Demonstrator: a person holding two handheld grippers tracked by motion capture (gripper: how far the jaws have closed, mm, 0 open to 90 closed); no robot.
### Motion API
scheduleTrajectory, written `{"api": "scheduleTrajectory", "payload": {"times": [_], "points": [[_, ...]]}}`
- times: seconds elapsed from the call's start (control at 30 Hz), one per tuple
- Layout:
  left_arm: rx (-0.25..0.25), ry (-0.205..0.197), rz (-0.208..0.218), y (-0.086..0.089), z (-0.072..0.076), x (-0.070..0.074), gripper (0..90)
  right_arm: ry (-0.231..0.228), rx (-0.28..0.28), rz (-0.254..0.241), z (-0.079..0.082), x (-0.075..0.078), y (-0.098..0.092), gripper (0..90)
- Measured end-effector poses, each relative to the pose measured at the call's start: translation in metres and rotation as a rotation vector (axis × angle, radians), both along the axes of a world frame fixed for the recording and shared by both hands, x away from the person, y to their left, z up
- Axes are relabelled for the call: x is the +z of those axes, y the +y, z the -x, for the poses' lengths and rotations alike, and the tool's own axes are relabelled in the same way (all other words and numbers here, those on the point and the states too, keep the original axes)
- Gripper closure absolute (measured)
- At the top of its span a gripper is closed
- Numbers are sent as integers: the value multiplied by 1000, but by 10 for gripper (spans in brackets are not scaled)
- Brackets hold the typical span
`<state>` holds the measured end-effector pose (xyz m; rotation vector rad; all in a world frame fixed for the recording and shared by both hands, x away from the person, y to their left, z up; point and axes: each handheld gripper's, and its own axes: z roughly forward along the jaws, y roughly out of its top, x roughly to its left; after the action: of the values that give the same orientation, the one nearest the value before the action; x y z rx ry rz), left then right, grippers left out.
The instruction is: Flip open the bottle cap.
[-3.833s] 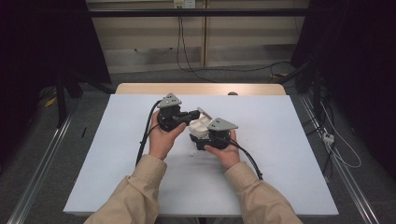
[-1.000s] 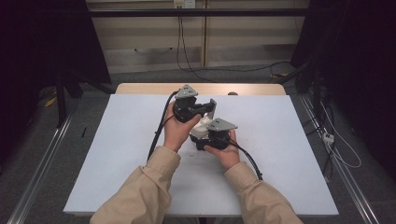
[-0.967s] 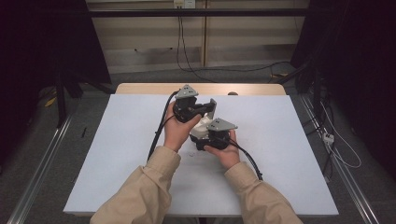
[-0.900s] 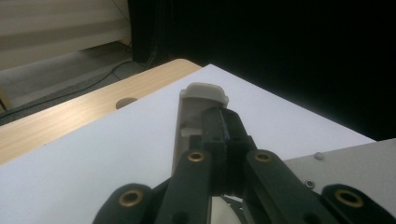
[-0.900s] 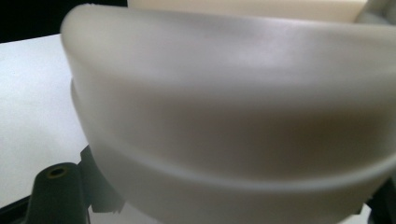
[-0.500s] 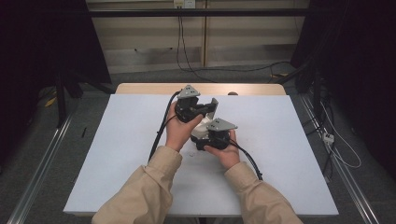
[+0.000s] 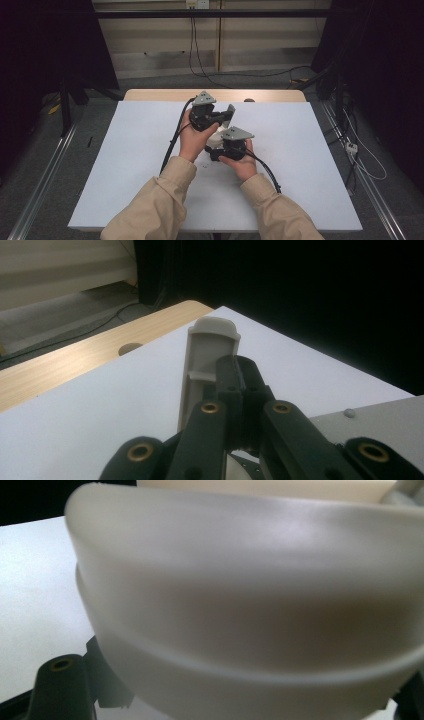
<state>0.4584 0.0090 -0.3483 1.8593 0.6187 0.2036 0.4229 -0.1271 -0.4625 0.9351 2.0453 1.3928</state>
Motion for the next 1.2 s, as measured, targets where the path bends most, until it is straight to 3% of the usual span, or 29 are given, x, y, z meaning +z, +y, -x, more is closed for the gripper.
{"api": "scheduleTrajectory", "payload": {"times": [0.47, 0.7, 1.2], "points": [[-8, -3, -17, 1, -1, -1, 900, 2, 0, -2, 0, 0, 0, 185], [11, 1, -33, 5, -3, 0, 900, 2, 1, -1, 0, 0, 0, 185], [17, 16, -19, 2, -8, -6, 900, 3, 0, -1, 0, 0, 0, 185]]}}
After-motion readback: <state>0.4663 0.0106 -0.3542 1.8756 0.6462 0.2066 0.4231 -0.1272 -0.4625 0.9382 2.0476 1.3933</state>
